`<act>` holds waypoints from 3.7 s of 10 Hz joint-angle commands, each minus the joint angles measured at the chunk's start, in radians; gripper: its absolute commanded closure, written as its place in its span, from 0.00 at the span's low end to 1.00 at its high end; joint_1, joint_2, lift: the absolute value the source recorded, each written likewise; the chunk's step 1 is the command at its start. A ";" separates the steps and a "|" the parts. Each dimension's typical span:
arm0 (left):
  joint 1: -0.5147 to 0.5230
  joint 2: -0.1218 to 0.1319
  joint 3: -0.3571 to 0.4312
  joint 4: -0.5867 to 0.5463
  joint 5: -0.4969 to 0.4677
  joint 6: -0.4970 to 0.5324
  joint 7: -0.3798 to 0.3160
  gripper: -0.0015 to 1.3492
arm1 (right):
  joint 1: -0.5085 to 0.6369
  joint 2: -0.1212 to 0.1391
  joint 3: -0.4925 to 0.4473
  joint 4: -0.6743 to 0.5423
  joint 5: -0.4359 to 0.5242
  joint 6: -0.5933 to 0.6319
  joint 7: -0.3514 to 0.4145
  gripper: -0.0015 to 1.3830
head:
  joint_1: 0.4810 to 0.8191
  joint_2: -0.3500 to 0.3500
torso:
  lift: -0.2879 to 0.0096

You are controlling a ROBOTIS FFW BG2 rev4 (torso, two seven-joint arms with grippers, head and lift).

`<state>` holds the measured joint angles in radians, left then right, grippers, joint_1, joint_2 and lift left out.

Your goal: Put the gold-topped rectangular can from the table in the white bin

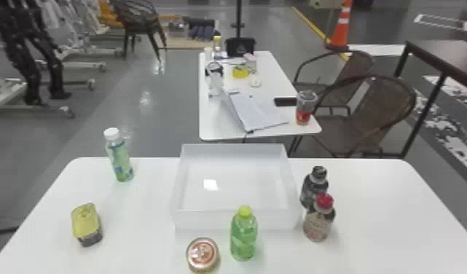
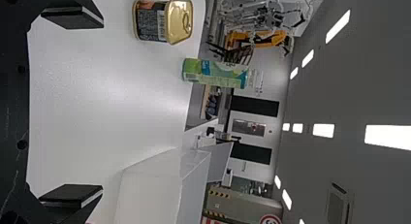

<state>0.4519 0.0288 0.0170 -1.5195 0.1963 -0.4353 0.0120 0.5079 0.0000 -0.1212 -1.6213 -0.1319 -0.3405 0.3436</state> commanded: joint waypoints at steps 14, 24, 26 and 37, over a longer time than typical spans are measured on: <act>-0.367 0.010 0.067 0.203 -0.077 0.216 0.321 0.08 | -0.026 0.001 0.000 0.018 -0.012 -0.009 0.000 0.11 | 0.20 0.50 | 0.63; -0.447 0.063 0.100 0.283 -0.046 0.337 0.306 0.62 | -0.029 0.001 0.000 0.024 -0.015 -0.015 0.000 0.11 | 0.20 0.50 | 0.63; -0.460 0.077 0.101 0.302 -0.046 0.339 0.290 0.61 | -0.031 0.001 0.000 0.024 -0.015 -0.015 0.000 0.11 | 0.20 0.50 | 0.63; -0.259 0.063 0.003 -0.137 -0.077 0.328 0.069 0.62 | -0.028 0.001 0.005 0.031 -0.015 -0.015 0.000 0.11 | 0.20 0.50 | 0.63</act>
<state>0.1925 0.0918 0.0331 -1.6322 0.1169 -0.1200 0.0808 0.4801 0.0000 -0.1176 -1.5919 -0.1473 -0.3559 0.3436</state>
